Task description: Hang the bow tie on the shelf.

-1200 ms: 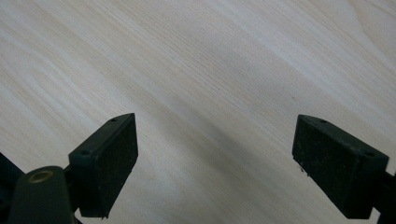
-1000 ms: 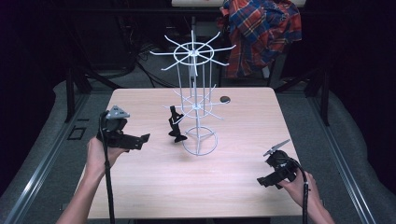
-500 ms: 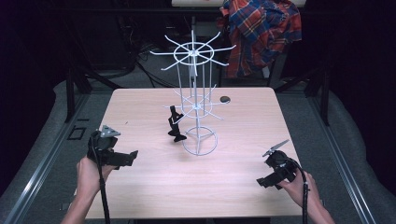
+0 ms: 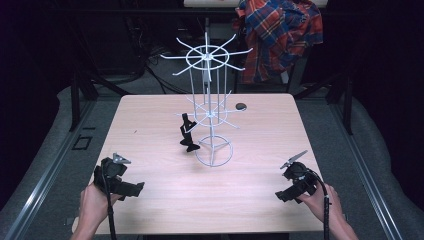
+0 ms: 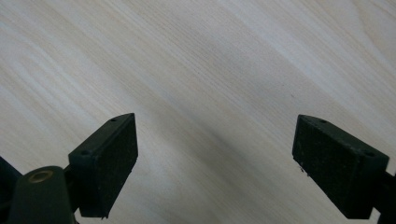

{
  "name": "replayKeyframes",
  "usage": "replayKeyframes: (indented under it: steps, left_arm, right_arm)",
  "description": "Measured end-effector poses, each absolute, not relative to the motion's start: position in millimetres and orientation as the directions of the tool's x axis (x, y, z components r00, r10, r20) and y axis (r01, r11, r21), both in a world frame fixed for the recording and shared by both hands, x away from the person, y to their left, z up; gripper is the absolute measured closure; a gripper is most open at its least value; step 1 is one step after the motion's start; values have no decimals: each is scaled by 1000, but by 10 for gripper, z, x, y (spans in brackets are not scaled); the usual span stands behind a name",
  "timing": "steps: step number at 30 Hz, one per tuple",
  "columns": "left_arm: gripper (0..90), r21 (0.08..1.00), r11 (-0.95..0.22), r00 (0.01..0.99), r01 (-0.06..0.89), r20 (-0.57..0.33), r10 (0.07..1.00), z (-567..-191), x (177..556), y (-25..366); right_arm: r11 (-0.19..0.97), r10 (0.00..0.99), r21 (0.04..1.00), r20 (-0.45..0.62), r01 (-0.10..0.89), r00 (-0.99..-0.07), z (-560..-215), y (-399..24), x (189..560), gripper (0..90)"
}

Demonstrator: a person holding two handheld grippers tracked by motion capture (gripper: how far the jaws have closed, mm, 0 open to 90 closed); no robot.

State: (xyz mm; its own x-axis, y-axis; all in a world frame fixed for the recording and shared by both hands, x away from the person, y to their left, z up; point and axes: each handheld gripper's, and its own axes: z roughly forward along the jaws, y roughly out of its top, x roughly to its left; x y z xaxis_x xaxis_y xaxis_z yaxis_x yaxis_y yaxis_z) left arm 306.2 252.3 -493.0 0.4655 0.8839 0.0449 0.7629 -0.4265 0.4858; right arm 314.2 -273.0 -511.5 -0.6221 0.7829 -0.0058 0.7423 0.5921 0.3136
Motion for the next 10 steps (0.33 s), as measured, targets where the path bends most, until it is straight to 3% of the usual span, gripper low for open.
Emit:
replayKeyframes:
  steps: [4, 10]
  left_arm:
    - [0, 519, -434, 480, 736, 50, 876, -5006, 3072, 2569]
    - [0, 494, -451, 484, 743, 67, 872, -5128, 3125, 2605]
  right_arm:
    - [594, 780, 324, -8, 736, -626, -5099, -2728, 3142, 133]
    - [588, 783, 337, -10, 735, -622, -5092, -2730, 3141, 128]
